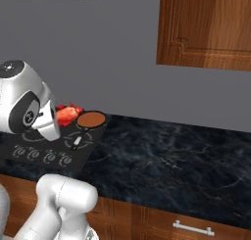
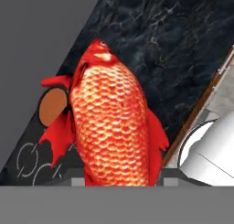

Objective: Retrieve the fish from the fridge and place it on the saucepan with marinade on the stove.

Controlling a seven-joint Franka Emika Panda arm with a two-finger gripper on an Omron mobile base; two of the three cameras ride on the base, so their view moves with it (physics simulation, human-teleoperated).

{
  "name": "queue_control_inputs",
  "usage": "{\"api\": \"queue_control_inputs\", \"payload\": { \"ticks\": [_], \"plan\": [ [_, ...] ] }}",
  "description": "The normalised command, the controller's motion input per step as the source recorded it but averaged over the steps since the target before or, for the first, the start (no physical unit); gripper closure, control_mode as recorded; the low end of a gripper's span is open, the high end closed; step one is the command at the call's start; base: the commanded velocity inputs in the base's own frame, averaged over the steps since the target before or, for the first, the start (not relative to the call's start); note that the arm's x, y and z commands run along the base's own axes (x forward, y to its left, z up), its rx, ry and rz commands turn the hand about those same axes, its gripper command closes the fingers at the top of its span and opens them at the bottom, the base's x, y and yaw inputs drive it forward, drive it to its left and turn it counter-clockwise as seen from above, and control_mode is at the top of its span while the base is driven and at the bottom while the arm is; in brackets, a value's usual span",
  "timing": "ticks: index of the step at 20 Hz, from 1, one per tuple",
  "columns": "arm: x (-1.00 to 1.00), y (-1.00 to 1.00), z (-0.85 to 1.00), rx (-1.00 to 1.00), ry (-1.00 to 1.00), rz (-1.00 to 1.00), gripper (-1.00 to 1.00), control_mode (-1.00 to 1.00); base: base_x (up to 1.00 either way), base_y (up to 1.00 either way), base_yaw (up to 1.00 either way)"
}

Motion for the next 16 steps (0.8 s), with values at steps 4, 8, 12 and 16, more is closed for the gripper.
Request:
{"api": "queue_control_inputs", "payload": {
  "ticks": [4,8,12,16],
  "plan": [
    [0.80,0.29,-0.27,0.00,0.17,0.00,1.00,-1.00,0.00,0.00,0.00],
    [0.84,0.26,-0.29,0.00,0.15,0.00,1.00,-1.00,0.00,0.00,0.00],
    [0.86,0.18,-0.38,0.01,0.13,0.01,1.00,-1.00,0.00,0.00,0.00],
    [0.84,0.14,-0.51,0.01,0.10,0.02,1.00,-1.00,0.00,0.00,0.00]
  ]
}}
